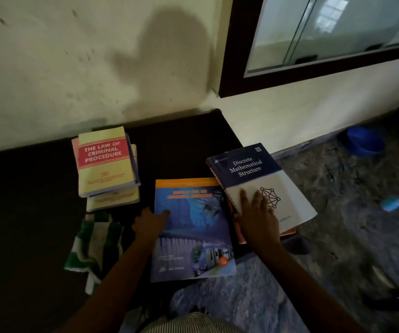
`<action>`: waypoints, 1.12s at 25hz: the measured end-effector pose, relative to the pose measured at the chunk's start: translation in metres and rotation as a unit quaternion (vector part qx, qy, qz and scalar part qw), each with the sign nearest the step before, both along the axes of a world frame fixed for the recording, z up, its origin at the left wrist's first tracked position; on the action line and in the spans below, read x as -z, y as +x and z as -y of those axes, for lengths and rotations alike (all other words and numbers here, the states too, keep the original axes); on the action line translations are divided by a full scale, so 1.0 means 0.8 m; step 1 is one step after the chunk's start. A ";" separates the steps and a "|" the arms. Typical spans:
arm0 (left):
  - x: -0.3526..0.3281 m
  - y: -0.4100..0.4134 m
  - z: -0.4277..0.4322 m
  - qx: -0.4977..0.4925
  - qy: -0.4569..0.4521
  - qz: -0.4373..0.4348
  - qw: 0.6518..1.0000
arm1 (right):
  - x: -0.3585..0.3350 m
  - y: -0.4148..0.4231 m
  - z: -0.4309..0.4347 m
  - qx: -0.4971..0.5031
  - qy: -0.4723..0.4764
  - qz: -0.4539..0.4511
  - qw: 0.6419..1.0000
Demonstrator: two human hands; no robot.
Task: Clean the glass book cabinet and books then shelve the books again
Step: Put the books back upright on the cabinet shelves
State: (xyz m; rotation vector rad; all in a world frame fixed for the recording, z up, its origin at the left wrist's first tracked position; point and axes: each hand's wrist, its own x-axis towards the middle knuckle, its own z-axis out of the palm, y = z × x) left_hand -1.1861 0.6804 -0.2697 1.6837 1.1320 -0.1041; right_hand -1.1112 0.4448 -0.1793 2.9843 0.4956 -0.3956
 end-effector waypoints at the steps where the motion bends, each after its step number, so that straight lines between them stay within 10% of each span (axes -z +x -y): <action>1: -0.006 0.004 -0.001 -0.008 -0.023 0.006 1.000 | -0.008 0.004 0.004 -0.014 0.012 -0.003 1.000; 5: -0.028 -0.001 0.025 -0.010 -0.023 0.141 0.990 | -0.066 0.036 0.032 -0.006 0.178 -0.034 0.983; 18: -0.166 -0.067 0.070 0.039 0.020 0.313 0.949 | -0.159 -0.024 0.077 -0.023 0.238 0.071 0.968; 28: -0.290 -0.054 0.136 0.323 0.046 0.384 0.864 | -0.185 -0.130 0.145 0.125 0.315 0.186 0.922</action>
